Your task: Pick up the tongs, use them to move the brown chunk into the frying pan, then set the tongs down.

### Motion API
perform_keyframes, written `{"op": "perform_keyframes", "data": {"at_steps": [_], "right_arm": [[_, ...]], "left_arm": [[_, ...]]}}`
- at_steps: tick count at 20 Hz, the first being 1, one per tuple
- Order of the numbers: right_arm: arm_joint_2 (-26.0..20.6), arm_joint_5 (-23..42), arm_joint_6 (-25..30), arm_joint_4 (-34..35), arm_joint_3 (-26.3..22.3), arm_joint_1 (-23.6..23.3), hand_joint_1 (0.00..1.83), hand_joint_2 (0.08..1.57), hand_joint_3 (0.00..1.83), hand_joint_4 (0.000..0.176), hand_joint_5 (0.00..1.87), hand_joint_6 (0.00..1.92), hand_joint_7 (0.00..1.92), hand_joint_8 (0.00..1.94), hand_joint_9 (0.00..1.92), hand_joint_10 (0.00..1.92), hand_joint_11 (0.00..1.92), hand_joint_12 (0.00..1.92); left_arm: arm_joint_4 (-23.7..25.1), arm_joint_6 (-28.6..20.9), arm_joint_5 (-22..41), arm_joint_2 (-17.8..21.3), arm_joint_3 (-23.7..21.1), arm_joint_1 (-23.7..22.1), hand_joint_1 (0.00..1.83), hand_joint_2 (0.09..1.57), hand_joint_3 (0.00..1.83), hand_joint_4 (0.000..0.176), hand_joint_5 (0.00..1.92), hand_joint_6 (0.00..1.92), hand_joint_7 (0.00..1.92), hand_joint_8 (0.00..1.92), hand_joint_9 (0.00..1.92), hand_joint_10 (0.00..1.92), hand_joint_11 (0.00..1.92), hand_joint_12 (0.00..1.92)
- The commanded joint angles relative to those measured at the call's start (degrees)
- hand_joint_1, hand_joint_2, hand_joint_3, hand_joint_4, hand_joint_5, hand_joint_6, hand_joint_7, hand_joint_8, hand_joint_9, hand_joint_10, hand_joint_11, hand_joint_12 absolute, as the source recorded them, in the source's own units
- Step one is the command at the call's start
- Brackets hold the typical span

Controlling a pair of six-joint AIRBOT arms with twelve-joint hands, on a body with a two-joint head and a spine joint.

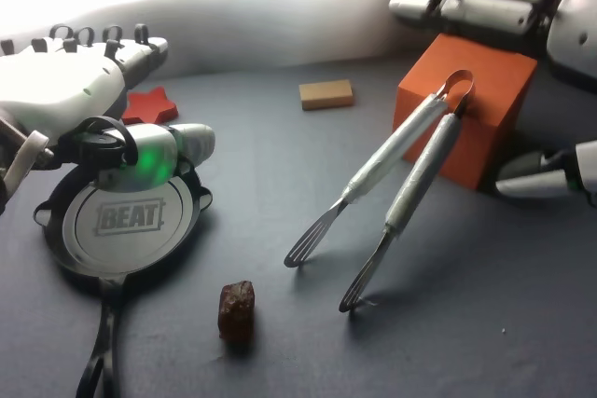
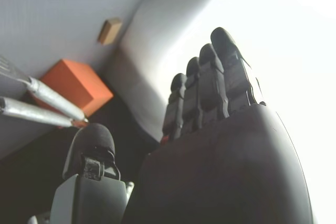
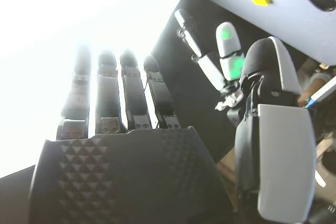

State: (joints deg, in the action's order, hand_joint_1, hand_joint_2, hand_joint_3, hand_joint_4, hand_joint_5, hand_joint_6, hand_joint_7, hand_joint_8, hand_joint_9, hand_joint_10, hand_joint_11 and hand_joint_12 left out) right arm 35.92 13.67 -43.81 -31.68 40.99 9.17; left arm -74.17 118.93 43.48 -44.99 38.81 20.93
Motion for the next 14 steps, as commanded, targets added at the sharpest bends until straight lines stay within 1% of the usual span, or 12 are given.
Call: {"op": "perform_keyframes", "data": {"at_steps": [1,2,3,4,5,7,8,9,10,11,12,14], "right_arm": [[-0.2,8.2,1.8,-1.0,0.5,-0.5,0.81,0.92,0.00,0.000,0.00,0.00,0.01,0.00,0.01,0.00,0.00,0.00],[-0.1,10.1,2.3,-1.4,0.8,0.1,0.82,0.92,0.00,0.000,0.00,0.00,0.00,0.00,0.00,0.00,0.00,0.00],[-0.2,12.3,3.0,-1.1,1.1,1.1,0.88,0.91,0.00,0.000,0.00,0.00,0.00,0.00,0.00,0.00,0.00,0.00],[-0.4,12.6,2.9,0.8,0.8,1.5,0.91,0.91,0.00,0.000,0.00,0.00,0.00,0.00,0.00,0.00,0.00,0.00],[-0.6,12.4,2.9,1.2,0.5,1.5,0.95,0.91,0.00,0.000,0.00,0.00,0.00,0.00,0.00,0.00,0.00,0.00],[-0.7,10.5,3.4,2.7,-0.3,2.2,1.00,0.91,0.00,0.000,0.00,0.00,0.00,0.00,0.00,0.00,0.00,0.00],[-0.2,7.5,3.1,2.3,-0.4,4.5,0.98,0.91,0.00,0.000,0.00,0.00,0.00,0.00,0.00,0.00,0.00,0.00],[0.8,6.7,0.7,2.3,0.1,8.1,1.01,0.91,0.00,0.000,0.00,0.00,0.00,0.00,0.00,0.00,0.00,0.00],[1.8,7.1,-2.0,2.3,0.8,9.5,1.03,0.89,0.00,0.000,0.00,0.00,0.00,0.00,0.00,0.00,0.00,0.00],[3.0,3.0,-2.9,2.3,1.3,7.8,1.05,0.88,0.00,0.000,0.00,0.00,0.00,0.00,0.00,0.00,0.00,0.00],[4.9,-5.0,-2.7,2.3,2.1,4.9,1.04,0.88,0.00,0.000,0.00,0.00,0.00,0.00,0.00,0.00,0.00,0.00],[8.4,-11.4,-2.5,2.3,4.3,2.2,1.02,0.88,0.00,0.000,0.00,0.00,0.00,0.00,0.00,0.00,0.00,0.00]], "left_arm": [[3.8,0.1,0.7,0.5,0.4,-0.7,0.09,1.26,0.00,0.031,0.09,0.01,0.11,0.00,0.12,0.00,0.00,0.55],[5.0,-0.9,0.0,0.6,1.0,-0.6,0.09,1.27,0.00,0.028,0.08,0.01,0.10,0.00,0.11,0.00,0.00,0.55],[6.2,-2.1,-0.3,0.7,1.4,-0.4,0.09,1.27,0.01,0.031,0.07,0.00,0.10,0.00,0.11,0.00,0.00,0.55],[8.0,-3.9,-0.3,0.8,1.9,0.0,0.10,1.27,0.00,0.031,0.07,0.00,0.11,0.00,0.12,0.00,0.00,0.57],[9.1,-5.1,-0.4,0.8,2.2,0.2,0.10,1.27,0.00,0.032,0.06,0.00,0.10,0.00,0.11,0.00,0.00,0.53],[10.0,-5.2,-1.2,0.8,2.8,0.6,0.08,1.28,0.00,0.025,0.05,0.00,0.08,0.00,0.09,0.00,0.00,0.43],[10.2,-5.0,-1.4,0.8,2.9,0.8,0.06,1.28,0.00,0.022,0.05,0.00,0.08,0.00,0.09,0.00,0.00,0.42],[10.4,-5.0,-1.4,1.1,2.9,1.4,0.05,1.28,0.00,0.020,0.05,0.00,0.08,0.00,0.09,0.00,0.00,0.44],[10.6,-5.0,-1.4,1.4,2.8,2.0,0.06,1.28,0.00,0.021,0.05,0.00,0.09,0.00,0.10,0.01,0.00,0.52],[10.6,-5.0,-1.4,1.6,2.8,2.3,0.07,1.28,0.00,0.025,0.05,0.00,0.09,0.00,0.10,0.00,0.00,0.49],[10.6,-4.8,-1.3,1.6,2.7,2.4,0.07,1.29,0.00,0.025,0.05,0.00,0.09,0.00,0.11,0.00,0.00,0.51],[10.6,-4.3,-1.1,1.6,2.8,2.7,0.08,1.29,0.00,0.026,0.04,0.00,0.08,0.00,0.10,0.00,0.00,0.48]]}}
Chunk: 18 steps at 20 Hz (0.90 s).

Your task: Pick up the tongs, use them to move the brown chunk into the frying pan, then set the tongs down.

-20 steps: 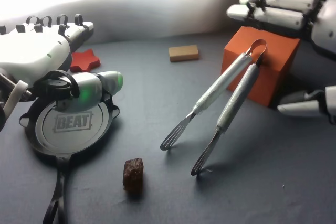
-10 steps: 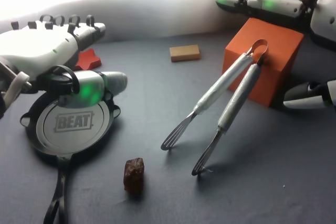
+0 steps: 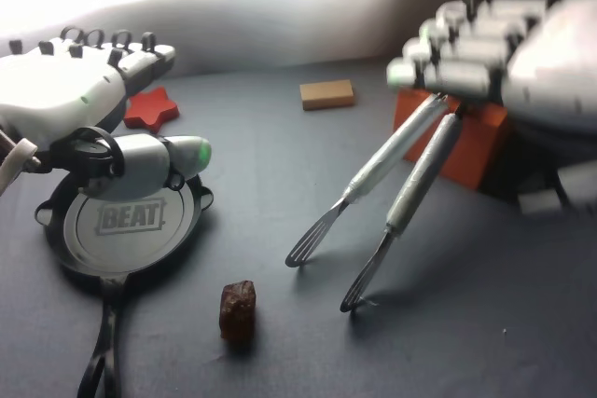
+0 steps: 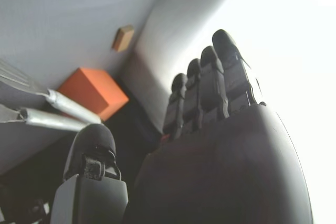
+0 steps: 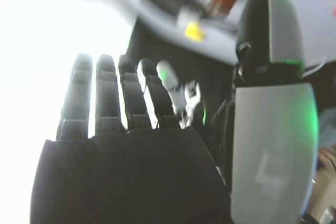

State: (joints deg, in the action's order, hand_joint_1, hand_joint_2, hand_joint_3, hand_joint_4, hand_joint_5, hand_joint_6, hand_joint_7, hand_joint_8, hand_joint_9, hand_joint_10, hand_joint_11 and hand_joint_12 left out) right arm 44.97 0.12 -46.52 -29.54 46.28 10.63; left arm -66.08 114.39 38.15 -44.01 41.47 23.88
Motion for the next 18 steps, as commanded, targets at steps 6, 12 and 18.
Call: {"op": "perform_keyframes", "data": {"at_steps": [6,12,18], "right_arm": [[7.5,-8.6,-1.6,0.2,4.4,-6.3,1.01,0.91,0.00,0.000,0.00,0.00,0.00,0.00,0.00,0.00,0.00,0.00],[15.3,-16.8,-10.3,4.6,9.1,-8.3,1.03,0.92,0.00,0.000,0.02,0.01,0.01,0.00,0.00,0.00,0.00,0.00],[22.5,-20.0,-14.1,14.4,17.0,-6.7,1.03,0.92,0.00,0.000,0.02,0.01,0.02,0.01,0.00,0.00,0.00,0.00]], "left_arm": [[2.5,0.3,4.6,0.6,1.2,0.5,0.07,1.31,0.01,0.008,0.04,0.01,0.06,0.00,0.07,0.00,0.00,0.37],[2.5,-0.1,5.1,0.8,2.6,1.6,0.02,1.31,0.00,0.010,0.06,0.00,0.10,0.01,0.11,0.01,0.00,0.47],[3.5,-1.8,5.1,1.4,2.3,3.5,0.09,1.30,0.00,0.003,0.07,0.01,0.11,0.01,0.12,0.02,0.00,0.50]]}}
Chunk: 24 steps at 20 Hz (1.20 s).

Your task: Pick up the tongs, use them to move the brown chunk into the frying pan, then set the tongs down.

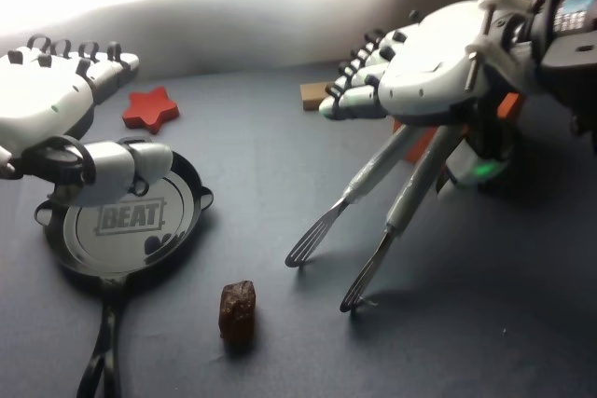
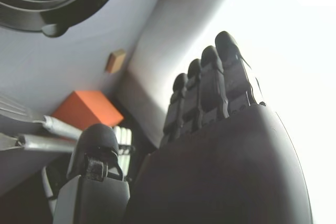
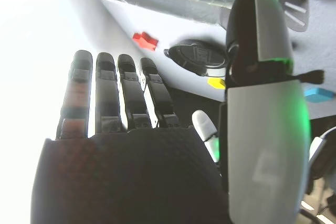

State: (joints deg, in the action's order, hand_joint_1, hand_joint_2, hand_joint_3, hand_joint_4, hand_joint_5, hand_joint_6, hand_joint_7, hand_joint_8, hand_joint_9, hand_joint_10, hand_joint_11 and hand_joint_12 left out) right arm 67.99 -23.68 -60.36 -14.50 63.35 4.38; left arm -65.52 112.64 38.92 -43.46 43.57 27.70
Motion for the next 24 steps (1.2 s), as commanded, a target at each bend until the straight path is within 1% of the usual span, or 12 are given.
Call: {"op": "perform_keyframes", "data": {"at_steps": [1,2,4,5,6,9,12,14,16,21,22,24], "right_arm": [[0.2,3.8,-1.1,-0.4,0.8,-0.1,1.02,0.92,0.00,0.000,0.02,0.01,0.02,0.01,0.00,0.00,0.00,0.00],[1.0,3.8,-1.5,-0.4,1.8,0.3,1.04,0.91,0.00,0.000,0.02,0.01,0.01,0.00,0.00,0.00,0.00,0.00],[2.6,3.1,-1.9,0.0,4.0,1.0,0.98,0.92,0.00,0.000,0.02,0.01,0.02,0.00,0.00,0.00,0.00,0.00],[3.5,2.5,-6.4,3.8,5.2,1.4,0.97,0.93,0.00,0.000,0.00,0.00,0.00,0.00,0.00,0.00,0.00,0.00],[4.1,2.4,-8.7,5.1,5.8,2.0,0.97,0.93,0.00,0.000,0.00,0.00,0.00,0.00,0.00,0.00,0.00,0.00],[5.0,2.9,-11.5,5.1,6.5,3.2,1.00,0.94,0.00,0.000,0.02,0.01,0.00,0.00,0.00,0.00,0.00,0.00],[6.1,3.7,-11.8,5.1,7.6,3.7,1.03,0.94,0.00,0.000,0.02,0.01,0.00,0.00,0.00,0.00,0.00,0.00],[6.9,3.8,-12.1,5.1,8.5,4.0,1.01,0.94,0.00,0.000,0.02,0.00,0.00,0.00,0.00,0.00,0.00,0.00],[7.5,3.7,-14.1,5.1,9.1,4.5,0.99,0.95,0.01,0.000,0.02,0.01,0.00,0.00,0.00,0.00,0.00,0.00],[8.3,4.2,-15.1,5.1,11.1,5.4,0.98,0.94,0.00,0.000,0.03,0.01,0.01,0.00,0.00,0.00,0.00,0.00],[8.4,4.2,-15.2,5.1,11.4,5.6,0.94,0.97,0.01,0.000,0.04,0.01,0.01,0.00,0.00,0.00,0.00,0.00],[8.4,4.2,-15.4,5.1,11.4,5.7,0.97,0.98,0.02,0.000,0.04,0.01,0.01,0.00,0.00,0.00,0.00,0.00]], "left_arm": [[2.9,-0.1,4.3,0.9,0.1,0.0,0.11,1.30,0.00,0.000,0.07,0.01,0.11,0.00,0.12,0.01,0.00,0.46],[2.9,-0.3,4.3,1.1,0.0,0.4,0.08,1.30,0.00,0.003,0.06,0.00,0.09,0.00,0.10,0.00,0.00,0.41],[2.9,-0.6,4.4,1.2,-0.3,1.1,0.07,1.30,0.00,0.004,0.09,0.01,0.11,0.00,0.12,0.01,0.00,0.46],[2.9,-1.5,4.6,1.2,-0.4,1.8,0.08,1.29,0.00,0.002,0.11,0.01,0.12,0.00,0.13,0.01,0.00,0.50],[2.9,-2.1,5.5,1.2,-0.7,2.6,0.09,1.29,0.00,0.004,0.10,0.01,0.11,0.00,0.12,0.00,0.00,0.46],[2.9,-3.6,7.8,1.1,-1.6,4.7,0.10,1.30,0.00,0.002,0.08,0.00,0.10,0.00,0.10,0.00,0.00,0.40],[5.0,-5.8,9.5,0.9,-1.9,6.7,0.09,1.30,0.00,0.004,0.07,0.00,0.09,0.00,0.10,0.00,0.00,0.41],[6.6,-8.6,11.0,0.4,-1.9,8.1,0.10,1.30,0.00,0.000,0.10,0.01,0.11,0.00,0.13,0.01,0.00,0.51],[7.1,-10.5,12.9,-0.5,-2.2,9.7,0.15,1.29,0.00,0.000,0.10,0.00,0.11,0.00,0.13,0.01,0.00,0.48],[6.9,-11.0,13.6,-1.1,-2.1,10.6,0.09,1.30,0.00,0.000,0.09,0.00,0.10,0.00,0.11,0.00,0.00,0.41],[6.8,-11.0,13.6,-1.1,-2.1,10.8,0.07,1.30,0.00,0.000,0.08,0.00,0.10,0.00,0.11,0.00,0.00,0.42],[6.5,-11.2,14.3,-1.1,-2.1,11.3,0.08,1.29,0.00,0.000,0.10,0.01,0.14,0.01,0.13,0.01,0.00,0.48]]}}
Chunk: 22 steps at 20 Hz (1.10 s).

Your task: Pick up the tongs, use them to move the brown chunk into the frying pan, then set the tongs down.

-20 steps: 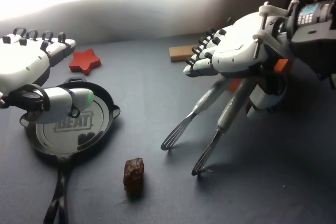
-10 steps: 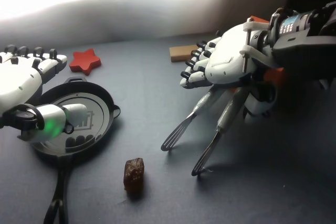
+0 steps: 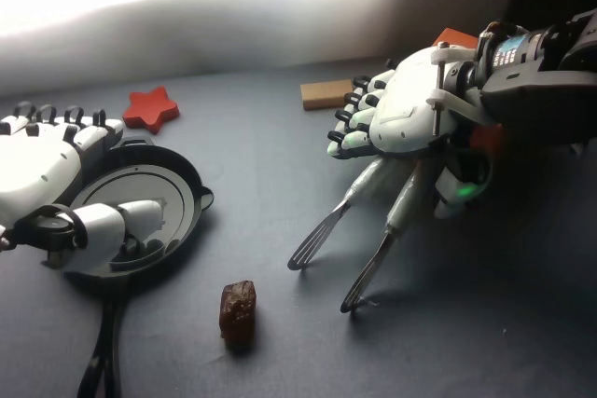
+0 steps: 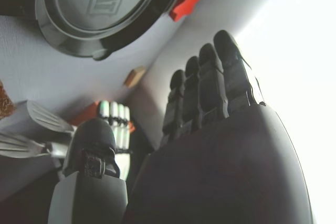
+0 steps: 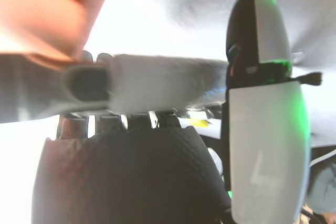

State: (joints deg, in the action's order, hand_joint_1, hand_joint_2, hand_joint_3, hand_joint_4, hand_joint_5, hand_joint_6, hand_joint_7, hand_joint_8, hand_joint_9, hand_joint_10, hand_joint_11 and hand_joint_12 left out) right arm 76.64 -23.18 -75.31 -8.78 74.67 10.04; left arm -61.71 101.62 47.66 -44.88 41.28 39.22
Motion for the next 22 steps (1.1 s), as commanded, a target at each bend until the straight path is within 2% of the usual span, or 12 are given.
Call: {"op": "perform_keyframes", "data": {"at_steps": [1,6,8,10,12,14,15,16,17,18,19,22], "right_arm": [[-0.2,3.8,-0.5,-0.6,0.1,0.0,1.00,0.94,0.00,0.000,0.04,0.01,0.02,0.00,0.00,0.00,0.00,0.00],[0.3,3.8,-0.5,-0.5,0.1,0.1,0.98,0.99,0.02,0.000,0.09,0.02,0.06,0.02,0.05,0.02,0.03,0.02],[0.5,3.8,-0.6,-0.5,0.1,0.2,0.97,0.99,0.02,0.000,0.14,0.02,0.12,0.01,0.11,0.01,0.00,0.31],[0.5,3.8,-0.7,-0.5,0.1,0.2,1.00,0.98,0.01,0.000,0.18,0.02,0.16,0.01,0.14,0.01,0.00,0.41],[0.6,3.8,-0.8,-0.5,0.1,0.2,1.03,0.98,0.01,0.000,0.25,0.02,0.23,0.01,0.19,0.02,0.00,0.53],[0.5,3.8,-0.8,-0.5,0.1,0.1,1.07,0.99,0.01,0.000,0.39,0.05,0.37,0.03,0.32,0.05,0.00,0.83],[0.4,3.8,-0.9,-0.5,0.1,0.0,1.10,1.04,0.04,0.000,0.47,0.06,0.46,0.04,0.40,0.06,0.00,1.05],[0.3,3.8,-0.9,-0.5,0.1,-0.3,1.10,1.04,0.04,0.000,0.47,0.06,0.46,0.04,0.40,0.06,0.00,1.05],[0.2,3.8,-0.9,-0.3,0.1,-0.6,1.13,1.05,0.04,0.000,0.57,0.05,0.58,0.03,0.51,0.06,0.00,1.26],[0.2,3.8,-0.9,-0.2,0.1,-0.8,1.13,1.05,0.04,0.000,0.57,0.05,0.58,0.03,0.51,0.06,0.00,1.26],[0.1,3.7,-0.9,0.2,0.1,-1.1,1.14,1.07,0.05,0.000,0.69,0.05,0.68,0.02,0.60,0.07,0.00,1.39],[0.0,3.5,-0.9,0.9,0.1,-1.8,1.17,1.11,0.07,0.000,0.75,0.05,0.75,0.03,0.64,0.07,0.01,1.43]], "left_arm": [[2.7,-0.3,5.7,0.3,0.2,-0.1,0.12,1.28,0.00,0.000,0.12,0.01,0.15,0.00,0.15,0.01,0.00,0.52],[2.5,-0.3,5.8,0.2,0.2,0.0,0.11,1.28,0.00,0.000,0.13,0.01,0.14,0.00,0.15,0.00,0.00,0.53],[2.5,-0.3,5.8,0.2,0.2,0.1,0.11,1.28,0.00,0.000,0.12,0.00,0.14,0.00,0.15,0.00,0.00,0.55],[2.4,-0.3,5.8,0.2,0.2,0.1,0.11,1.28,0.00,0.000,0.12,0.01,0.12,0.00,0.12,0.00,0.00,0.47],[2.4,-0.7,5.8,0.0,0.2,0.1,0.10,1.28,0.00,0.000,0.15,0.01,0.13,0.00,0.15,0.01,0.00,0.54],[2.4,-0.7,5.8,-0.1,0.2,0.1,0.10,1.28,0.00,0.000,0.14,0.00,0.12,0.00,0.13,0.00,0.00,0.52],[2.4,-0.7,5.8,-0.1,0.2,0.1,0.07,1.28,0.00,0.002,0.13,0.00,0.12,0.00,0.14,0.00,0.00,0.55],[2.4,-0.8,5.8,-0.1,0.2,0.1,0.07,1.28,0.00,0.002,0.13,0.00,0.12,0.00,0.14,0.00,0.00,0.55],[2.4,-0.9,5.8,-0.1,0.3,0.1,0.06,1.29,0.00,0.001,0.12,0.00,0.11,0.00,0.13,0.00,0.00,0.57],[2.4,-0.9,5.9,-0.1,0.3,0.1,0.06,1.29,0.00,0.001,0.12,0.00,0.11,0.00,0.13,0.00,0.00,0.57],[2.4,-0.9,5.9,-0.1,0.3,0.1,0.09,1.29,0.00,0.003,0.12,0.00,0.11,0.00,0.11,0.00,0.00,0.51],[2.4,-0.9,5.9,-0.1,0.3,0.1,0.08,1.29,0.00,0.005,0.13,0.00,0.10,0.00,0.11,0.00,0.00,0.46]]}}
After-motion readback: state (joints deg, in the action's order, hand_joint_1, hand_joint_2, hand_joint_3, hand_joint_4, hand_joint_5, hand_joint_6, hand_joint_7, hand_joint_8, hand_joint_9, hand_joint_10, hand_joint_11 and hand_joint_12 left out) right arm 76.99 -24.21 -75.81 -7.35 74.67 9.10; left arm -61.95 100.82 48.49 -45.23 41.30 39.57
